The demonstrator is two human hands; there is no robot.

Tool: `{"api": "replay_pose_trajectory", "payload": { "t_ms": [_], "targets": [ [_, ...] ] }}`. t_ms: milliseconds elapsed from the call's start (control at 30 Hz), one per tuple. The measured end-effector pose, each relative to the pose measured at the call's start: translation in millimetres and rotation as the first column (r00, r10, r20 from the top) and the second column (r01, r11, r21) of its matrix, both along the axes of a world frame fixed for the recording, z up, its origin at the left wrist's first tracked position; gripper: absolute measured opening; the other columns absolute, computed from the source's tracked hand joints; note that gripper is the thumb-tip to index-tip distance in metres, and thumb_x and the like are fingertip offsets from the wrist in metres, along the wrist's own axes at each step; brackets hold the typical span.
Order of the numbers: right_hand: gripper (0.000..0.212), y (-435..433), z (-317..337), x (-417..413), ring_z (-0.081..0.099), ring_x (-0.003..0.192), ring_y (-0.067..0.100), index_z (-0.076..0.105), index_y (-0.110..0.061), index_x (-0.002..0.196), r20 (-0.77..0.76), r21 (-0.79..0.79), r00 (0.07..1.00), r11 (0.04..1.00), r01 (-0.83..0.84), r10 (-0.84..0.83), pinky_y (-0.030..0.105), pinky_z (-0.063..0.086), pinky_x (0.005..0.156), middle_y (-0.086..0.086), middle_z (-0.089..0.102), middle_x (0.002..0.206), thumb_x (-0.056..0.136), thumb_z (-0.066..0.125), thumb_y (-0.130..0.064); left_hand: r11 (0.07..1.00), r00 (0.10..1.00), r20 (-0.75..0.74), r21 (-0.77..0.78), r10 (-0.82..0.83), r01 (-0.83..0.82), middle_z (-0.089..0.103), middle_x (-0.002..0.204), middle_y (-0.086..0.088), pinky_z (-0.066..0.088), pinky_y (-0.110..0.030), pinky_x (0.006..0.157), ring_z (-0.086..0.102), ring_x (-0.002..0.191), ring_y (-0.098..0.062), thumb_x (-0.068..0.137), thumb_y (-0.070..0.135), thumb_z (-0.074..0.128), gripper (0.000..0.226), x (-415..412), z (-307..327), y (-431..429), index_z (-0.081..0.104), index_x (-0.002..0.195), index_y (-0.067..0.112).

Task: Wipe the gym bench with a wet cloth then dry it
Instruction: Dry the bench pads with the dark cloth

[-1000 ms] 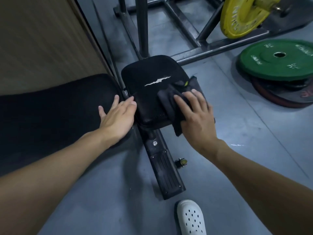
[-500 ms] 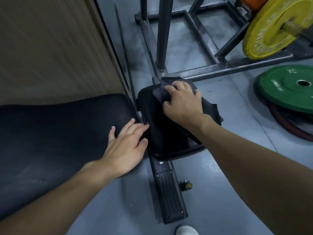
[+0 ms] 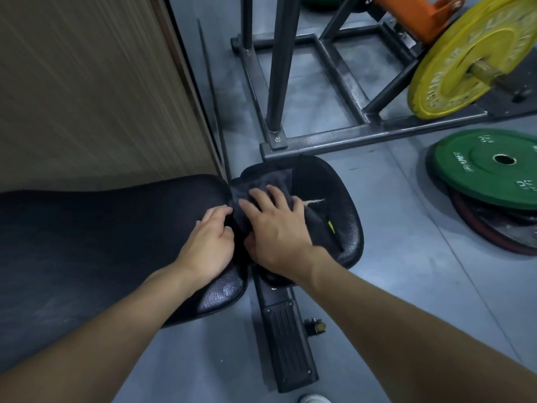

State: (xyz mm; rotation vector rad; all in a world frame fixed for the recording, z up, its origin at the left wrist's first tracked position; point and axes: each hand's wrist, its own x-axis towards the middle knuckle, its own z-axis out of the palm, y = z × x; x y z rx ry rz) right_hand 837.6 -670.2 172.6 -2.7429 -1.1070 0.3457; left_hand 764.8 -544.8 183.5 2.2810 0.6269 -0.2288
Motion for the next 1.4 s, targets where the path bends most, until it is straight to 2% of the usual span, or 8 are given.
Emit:
{"api": "replay_pose_trajectory", "payload": {
  "t_ms": [333,433,567,733,1000,1233,1333,1400],
  "targets": [
    [0.069,-6.9,15.9,-36.1,0.039,0.130,0.032,0.029,-0.021,0.149,-0.178,0.233,0.965,0.944,0.233,-0.194,0.050,0.035,0.105,0.004,0.032,0.149,0.088,0.061,-0.014,0.966,0.993,0.000,-0.231,0.116,-0.113,0.052,0.135,0.007,0.037,-0.025,0.107,0.050,0.124,-0.012,0.097,0.016,0.053,0.038,-45.2,9.9,5.0,0.053,0.135,0.020],
    [0.048,-5.3,35.0,-30.4,0.056,0.116,0.026,0.053,-0.009,0.132,-0.529,0.401,0.805,0.756,0.517,-0.270,0.035,0.041,0.107,0.010,0.052,0.133,0.087,0.068,-0.011,0.841,0.964,-0.049,-0.478,0.263,-0.254,0.065,0.124,0.000,0.043,-0.033,0.106,0.060,0.116,-0.014,0.091,0.033,0.065,0.041,-53.8,24.0,3.3,0.059,0.130,0.019],
    [0.014,0.1,66.6,-37.7,0.071,0.089,0.030,0.067,-0.008,0.106,-0.869,0.395,0.480,0.413,0.821,-0.124,0.049,0.059,0.085,0.016,0.073,0.096,0.093,0.063,-0.006,0.442,0.959,-0.196,-0.856,0.202,-0.268,0.070,0.121,-0.005,0.046,-0.042,0.102,0.065,0.114,-0.022,0.083,0.058,0.066,0.060,-61.2,55.9,1.8,0.064,0.127,0.017],
    [0.023,-5.3,97.8,-37.2,0.067,0.085,0.029,0.064,-0.001,0.114,-0.965,0.253,0.213,0.333,0.908,0.153,0.037,0.058,0.070,0.021,0.069,0.096,0.094,0.052,-0.004,0.412,0.857,-0.243,-0.796,0.454,-0.444,0.074,0.106,-0.015,0.053,-0.056,0.093,0.071,0.098,-0.033,0.085,0.027,0.074,0.039,-72.1,59.5,4.8,0.066,0.117,0.008],
    [0.022,-10.4,106.7,-24.2,0.070,0.089,0.027,0.065,-0.017,0.105,-0.768,0.502,0.621,0.455,0.735,-0.156,0.043,0.060,0.081,0.011,0.072,0.093,0.094,0.051,-0.004,0.801,0.873,0.265,-0.562,0.411,-0.207,0.069,0.114,0.012,0.050,-0.028,0.098,0.063,0.108,-0.001,0.097,0.001,0.050,0.042,-58.9,67.7,-26.6,0.055,0.130,0.026],
    [0.026,-33.1,112.9,3.0,0.058,0.085,0.021,0.054,-0.015,0.113,-0.222,0.552,0.914,0.729,0.405,-0.339,0.014,0.041,0.067,-0.002,0.062,0.093,0.088,0.053,-0.008,0.594,0.980,0.087,-0.803,0.177,-0.036,0.070,0.119,0.001,0.047,-0.041,0.102,0.061,0.117,-0.020,0.077,0.004,0.053,0.055,-27.2,62.2,-46.2,0.059,0.124,0.032],
    [0.037,-41.9,81.7,-0.2,0.034,0.142,0.028,0.053,-0.021,0.135,-0.087,0.218,0.975,0.951,0.219,-0.204,0.045,0.028,0.114,0.002,0.046,0.149,0.098,0.047,-0.024,0.931,0.988,-0.069,-0.348,-0.139,0.106,0.053,0.137,-0.003,0.038,-0.042,0.110,0.045,0.134,-0.026,0.070,0.018,0.052,0.048,-20.8,49.9,-38.3,0.068,0.114,0.026],
    [0.055,-47.9,54.7,-7.3,0.005,0.153,0.025,0.029,-0.041,0.151,-0.072,-0.016,0.983,0.985,0.169,-0.170,0.059,0.008,0.119,-0.009,0.016,0.165,0.098,0.043,-0.047,0.984,0.974,-0.156,0.038,-0.167,0.175,0.027,0.156,-0.003,0.020,-0.043,0.119,0.019,0.147,-0.024,0.086,0.015,0.049,0.053,-28.4,38.2,-23.6,0.052,0.137,0.025]
  ]
}}
